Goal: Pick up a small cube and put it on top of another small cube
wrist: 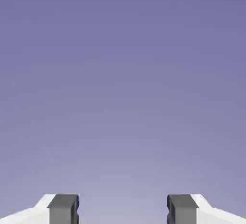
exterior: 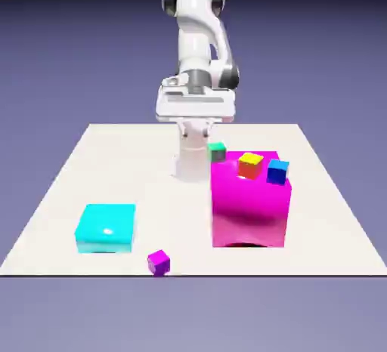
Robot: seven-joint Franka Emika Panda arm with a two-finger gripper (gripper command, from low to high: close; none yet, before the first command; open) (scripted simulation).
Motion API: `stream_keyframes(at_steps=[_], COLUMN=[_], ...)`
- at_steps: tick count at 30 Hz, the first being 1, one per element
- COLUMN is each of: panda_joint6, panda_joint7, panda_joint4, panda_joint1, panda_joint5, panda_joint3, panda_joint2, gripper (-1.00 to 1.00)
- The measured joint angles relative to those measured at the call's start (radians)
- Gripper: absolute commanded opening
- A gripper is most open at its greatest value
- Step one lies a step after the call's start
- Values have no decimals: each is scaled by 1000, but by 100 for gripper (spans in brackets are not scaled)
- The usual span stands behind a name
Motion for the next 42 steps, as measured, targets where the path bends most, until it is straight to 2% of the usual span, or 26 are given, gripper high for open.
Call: stream_keyframes(at_steps=[30, 34, 35, 37, 42], panda_joint6=[-903, -773, -763, -763, -978], panda_joint7=[-416, -394, -393, -393, -397], panda_joint4=[866, 831, 829, 829, 870], panda_joint1=[-69, -81, -82, -82, -29], panda_joint5=[-292, -318, -320, -319, -272], panda_joint3=[-18, -35, -36, -36, 34], panda_joint2=[1086, 1181, 1188, 1188, 1022], gripper=[0, 0, -100, -100, -100])
